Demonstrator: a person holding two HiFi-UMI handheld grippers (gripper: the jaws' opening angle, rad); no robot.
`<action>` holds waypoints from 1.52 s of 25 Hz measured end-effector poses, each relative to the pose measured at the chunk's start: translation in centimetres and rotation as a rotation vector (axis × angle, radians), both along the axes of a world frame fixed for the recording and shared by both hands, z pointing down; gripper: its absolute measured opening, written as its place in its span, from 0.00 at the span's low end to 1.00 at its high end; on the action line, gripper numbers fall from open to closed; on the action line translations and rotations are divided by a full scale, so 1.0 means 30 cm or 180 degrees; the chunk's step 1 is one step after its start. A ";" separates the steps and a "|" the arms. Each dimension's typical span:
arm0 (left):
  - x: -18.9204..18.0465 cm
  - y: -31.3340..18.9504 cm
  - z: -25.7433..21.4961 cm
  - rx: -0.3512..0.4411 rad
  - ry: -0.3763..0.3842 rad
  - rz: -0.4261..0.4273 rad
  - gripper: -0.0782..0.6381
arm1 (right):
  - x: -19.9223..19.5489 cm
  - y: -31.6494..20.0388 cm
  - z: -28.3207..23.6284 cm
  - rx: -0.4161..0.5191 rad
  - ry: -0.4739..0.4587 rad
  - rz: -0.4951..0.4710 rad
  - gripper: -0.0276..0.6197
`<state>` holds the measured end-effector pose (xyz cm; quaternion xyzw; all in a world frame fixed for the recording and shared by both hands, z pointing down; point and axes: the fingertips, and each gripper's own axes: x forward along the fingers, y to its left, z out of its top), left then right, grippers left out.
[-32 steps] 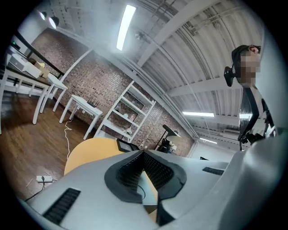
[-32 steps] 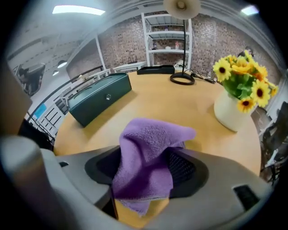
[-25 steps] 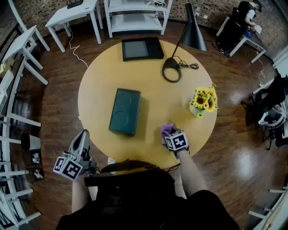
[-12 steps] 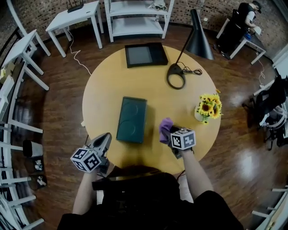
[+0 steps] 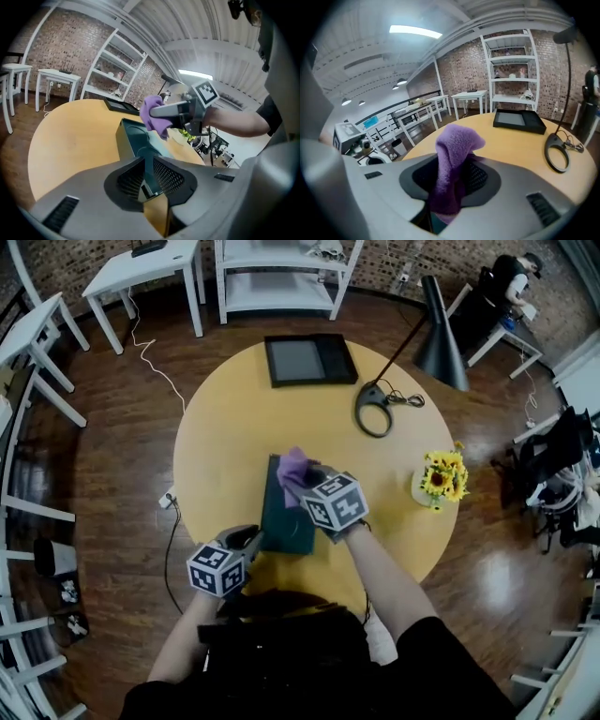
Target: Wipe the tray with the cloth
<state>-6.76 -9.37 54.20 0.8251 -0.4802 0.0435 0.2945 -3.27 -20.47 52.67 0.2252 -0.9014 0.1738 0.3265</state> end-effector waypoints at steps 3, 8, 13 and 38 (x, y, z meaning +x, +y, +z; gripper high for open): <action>0.032 0.007 0.034 -0.0109 -0.0090 0.0215 0.19 | -0.111 -0.040 0.078 -0.0018 0.0188 0.0042 0.24; 0.038 0.009 0.066 -0.0221 -0.0384 0.0222 0.19 | -0.146 -0.115 0.205 -0.0021 0.0291 0.0488 0.23; 0.020 0.009 0.082 -0.0246 -0.0481 0.0205 0.16 | -0.088 -0.108 0.208 -0.0066 0.0297 0.0578 0.23; -0.013 0.016 0.080 -0.0239 -0.0106 -0.0163 0.12 | -0.009 0.036 0.059 0.0017 -0.0175 0.0685 0.23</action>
